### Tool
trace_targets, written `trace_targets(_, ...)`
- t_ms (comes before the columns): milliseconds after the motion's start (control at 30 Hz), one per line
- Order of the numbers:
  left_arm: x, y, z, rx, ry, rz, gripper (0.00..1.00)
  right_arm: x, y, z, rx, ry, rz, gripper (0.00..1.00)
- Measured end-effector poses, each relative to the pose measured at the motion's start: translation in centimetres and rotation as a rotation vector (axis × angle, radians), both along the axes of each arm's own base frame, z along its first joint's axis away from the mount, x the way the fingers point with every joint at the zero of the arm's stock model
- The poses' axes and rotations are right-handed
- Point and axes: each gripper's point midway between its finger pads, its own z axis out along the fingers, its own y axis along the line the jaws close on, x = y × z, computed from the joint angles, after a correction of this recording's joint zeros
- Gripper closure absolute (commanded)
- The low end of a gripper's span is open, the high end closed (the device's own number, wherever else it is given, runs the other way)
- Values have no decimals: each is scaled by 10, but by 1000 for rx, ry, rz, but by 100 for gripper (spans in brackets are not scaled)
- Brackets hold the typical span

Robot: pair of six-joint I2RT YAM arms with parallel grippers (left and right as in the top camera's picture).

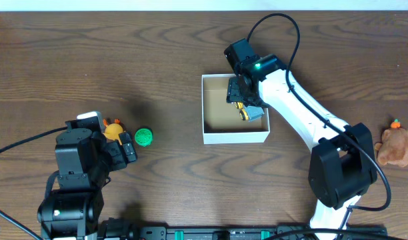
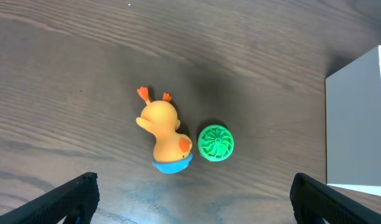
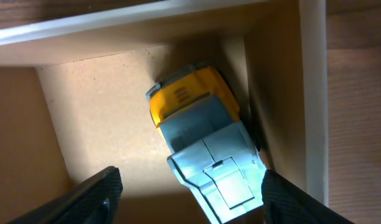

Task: Pack container
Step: 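Carry the truck left and lower it into the white box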

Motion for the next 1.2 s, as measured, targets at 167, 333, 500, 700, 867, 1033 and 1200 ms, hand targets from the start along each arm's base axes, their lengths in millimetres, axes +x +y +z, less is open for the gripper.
trace_targets(167, 0, 0, 0, 0, 0, 0, 2, 7, 3, 2, 8, -28, 26, 28)
trace_targets(333, 0, 0, 0, 0, 0, 0, 2, 11, 14, 3, 34, -42, 120, 51)
trace_targets(500, 0, 0, 0, 0, 0, 0, 2, 6, 31, 4, 69, -33, 306, 99)
trace_targets(700, 0, 0, 0, 0, 0, 0, 2, 2, 41, 4, 65, -34, 432, 98)
trace_targets(867, 0, 0, 0, 0, 0, 0, 2, 5, 43, 3, 58, -56, 460, 97)
trace_targets(1033, 0, 0, 0, 0, 0, 0, 2, 9, 45, -8, 54, -48, 467, 97)
trace_targets(1200, 0, 0, 0, 0, 0, 0, 2, 10, 45, -32, 40, -13, 463, 97)
